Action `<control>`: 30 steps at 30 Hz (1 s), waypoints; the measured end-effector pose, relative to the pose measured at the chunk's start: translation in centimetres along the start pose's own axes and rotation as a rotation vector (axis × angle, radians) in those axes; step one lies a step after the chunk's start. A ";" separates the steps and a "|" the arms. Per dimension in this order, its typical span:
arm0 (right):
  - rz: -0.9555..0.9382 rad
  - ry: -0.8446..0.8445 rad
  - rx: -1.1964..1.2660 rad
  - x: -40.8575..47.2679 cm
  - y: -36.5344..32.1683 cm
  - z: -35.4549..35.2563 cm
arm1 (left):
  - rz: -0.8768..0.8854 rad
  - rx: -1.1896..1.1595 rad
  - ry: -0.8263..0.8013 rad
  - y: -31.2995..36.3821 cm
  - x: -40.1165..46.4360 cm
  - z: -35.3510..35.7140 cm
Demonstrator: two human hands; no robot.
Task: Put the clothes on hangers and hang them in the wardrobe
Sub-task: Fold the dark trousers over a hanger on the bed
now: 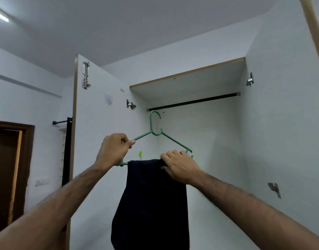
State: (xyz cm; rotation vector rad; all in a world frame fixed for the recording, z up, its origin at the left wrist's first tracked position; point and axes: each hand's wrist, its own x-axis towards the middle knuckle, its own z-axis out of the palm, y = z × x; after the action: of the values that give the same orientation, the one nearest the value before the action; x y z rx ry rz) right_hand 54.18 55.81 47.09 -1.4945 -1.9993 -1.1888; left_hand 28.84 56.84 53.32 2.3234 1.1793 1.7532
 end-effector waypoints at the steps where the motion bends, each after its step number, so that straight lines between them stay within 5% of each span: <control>1: -0.012 0.007 -0.003 1.4 1.3 1.4 | 0.003 0.006 0.006 -0.5 1.5 1.2; 13: -0.027 0.151 0.083 17.3 13.2 15.9 | 0.029 0.156 0.109 -8.3 18.6 13.3; 30: 0.084 0.227 0.064 36.5 23.3 34.2 | 0.352 0.848 0.143 -19.5 40.8 26.7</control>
State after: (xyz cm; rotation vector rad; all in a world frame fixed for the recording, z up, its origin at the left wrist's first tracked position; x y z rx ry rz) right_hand 68.34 106.74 62.97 -1.3339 -1.7899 -1.1905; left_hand 43.93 104.64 68.77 3.0427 1.9419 1.7563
